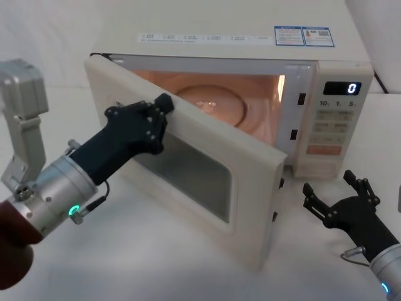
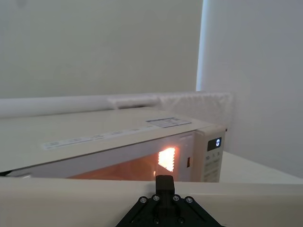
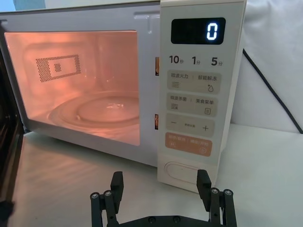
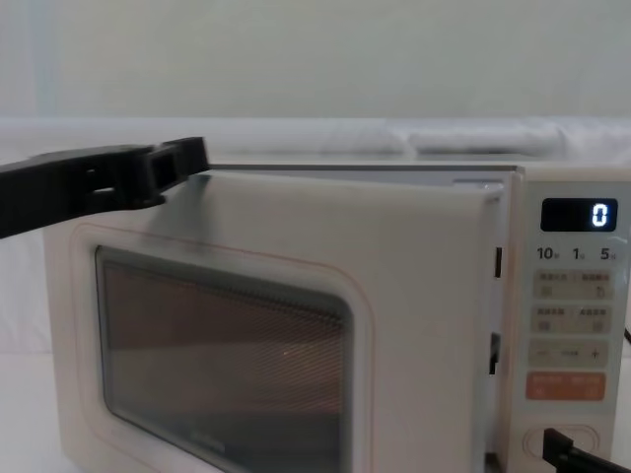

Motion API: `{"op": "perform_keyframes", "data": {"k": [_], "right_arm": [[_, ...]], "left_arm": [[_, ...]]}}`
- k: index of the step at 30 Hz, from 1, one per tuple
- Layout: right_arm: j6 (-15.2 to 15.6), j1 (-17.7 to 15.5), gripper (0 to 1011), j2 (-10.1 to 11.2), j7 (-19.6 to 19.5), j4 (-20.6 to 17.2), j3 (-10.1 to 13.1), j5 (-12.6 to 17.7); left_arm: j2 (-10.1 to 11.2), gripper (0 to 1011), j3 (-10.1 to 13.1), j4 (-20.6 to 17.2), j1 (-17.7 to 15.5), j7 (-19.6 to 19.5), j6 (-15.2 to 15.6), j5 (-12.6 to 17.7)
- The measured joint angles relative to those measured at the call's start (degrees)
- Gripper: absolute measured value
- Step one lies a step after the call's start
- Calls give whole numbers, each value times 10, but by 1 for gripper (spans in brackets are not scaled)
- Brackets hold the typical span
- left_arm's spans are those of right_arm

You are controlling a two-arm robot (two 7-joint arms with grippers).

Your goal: Press the button to open the microwave door with one hand; close the microwave door with the other hand.

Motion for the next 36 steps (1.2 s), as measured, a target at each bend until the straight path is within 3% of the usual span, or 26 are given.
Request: {"op": "perform_keyframes", "data": {"k": [13, 22, 28, 36], "right_arm": [[0, 0, 1002, 0, 0, 0, 0, 0], [0, 0, 1002, 0, 0, 0, 0, 0], [0, 0, 1002, 0, 0, 0, 0, 0], [0, 0, 1002, 0, 0, 0, 0, 0]], "left_arm": [[5, 0, 25, -6, -15, 8, -6, -12], [28, 0, 13, -49, 18, 25, -17, -24], [49, 0, -10, -84, 57, 36, -20, -38], [62, 0, -21, -92, 94, 42, -21, -50]]}}
